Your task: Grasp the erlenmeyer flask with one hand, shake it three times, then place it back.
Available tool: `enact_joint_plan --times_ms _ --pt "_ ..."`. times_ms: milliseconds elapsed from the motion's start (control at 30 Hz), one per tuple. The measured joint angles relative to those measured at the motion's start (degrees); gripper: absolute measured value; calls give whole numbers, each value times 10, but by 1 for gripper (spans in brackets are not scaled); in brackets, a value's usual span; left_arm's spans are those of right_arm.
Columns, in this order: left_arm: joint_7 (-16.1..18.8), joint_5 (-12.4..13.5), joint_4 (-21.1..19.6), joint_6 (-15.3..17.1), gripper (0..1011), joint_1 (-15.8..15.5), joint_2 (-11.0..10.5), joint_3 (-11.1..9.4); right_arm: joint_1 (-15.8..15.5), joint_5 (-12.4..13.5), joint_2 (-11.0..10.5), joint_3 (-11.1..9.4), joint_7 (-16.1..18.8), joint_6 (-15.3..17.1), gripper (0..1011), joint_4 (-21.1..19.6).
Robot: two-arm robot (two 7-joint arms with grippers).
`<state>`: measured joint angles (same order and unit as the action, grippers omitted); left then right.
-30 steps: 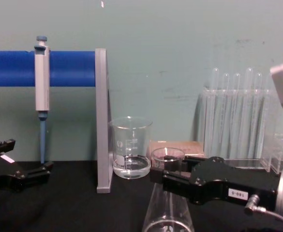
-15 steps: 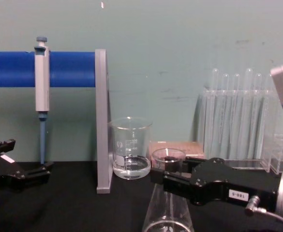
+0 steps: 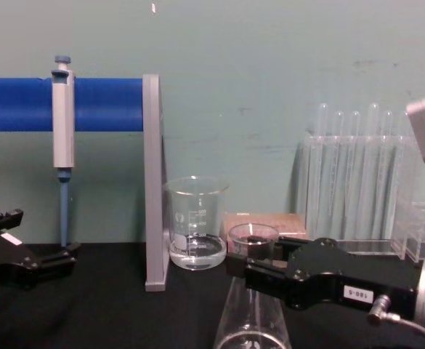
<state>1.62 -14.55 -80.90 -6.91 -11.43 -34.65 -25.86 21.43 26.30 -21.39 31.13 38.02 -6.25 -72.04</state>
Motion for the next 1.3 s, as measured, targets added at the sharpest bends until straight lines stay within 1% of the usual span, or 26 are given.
enact_joint_plan --times_ms 533,633,667,700,767,800,867,933,967,1033,1067,1233,1300 --pt "0 0 0 0 1001 0 0 0 0 -1 0 0 0 0 453 0" --pt "0 0 0 0 1001 0 0 0 -1 -4 0 1 0 4 484 2" --pt "0 0 0 0 1001 0 0 0 -1 -4 0 1 0 4 527 2" --pt "0 0 0 0 1001 0 0 0 -1 -4 0 1 0 4 537 2" --pt "0 0 0 0 1001 0 0 0 -1 -4 0 1 0 4 604 2" --pt "0 0 0 0 1000 0 0 0 -1 -4 0 1 0 4 621 2" --pt "0 0 0 0 1001 0 0 0 -1 -4 0 1 0 4 721 2" --pt "0 0 0 0 1001 0 0 0 -1 -3 0 1 0 4 759 2" --pt "0 0 0 0 1001 0 0 0 0 -3 0 1 0 4 812 2" --pt "0 0 0 0 1001 0 0 0 0 -3 0 1 0 3 850 2" --pt "0 0 0 0 1001 0 0 0 0 -3 0 1 0 3 903 2" --pt "0 0 0 0 1001 0 0 0 0 -2 0 1 0 2 1002 1" --pt "0 0 0 0 1001 0 0 0 0 -2 0 1 0 2 1002 1"
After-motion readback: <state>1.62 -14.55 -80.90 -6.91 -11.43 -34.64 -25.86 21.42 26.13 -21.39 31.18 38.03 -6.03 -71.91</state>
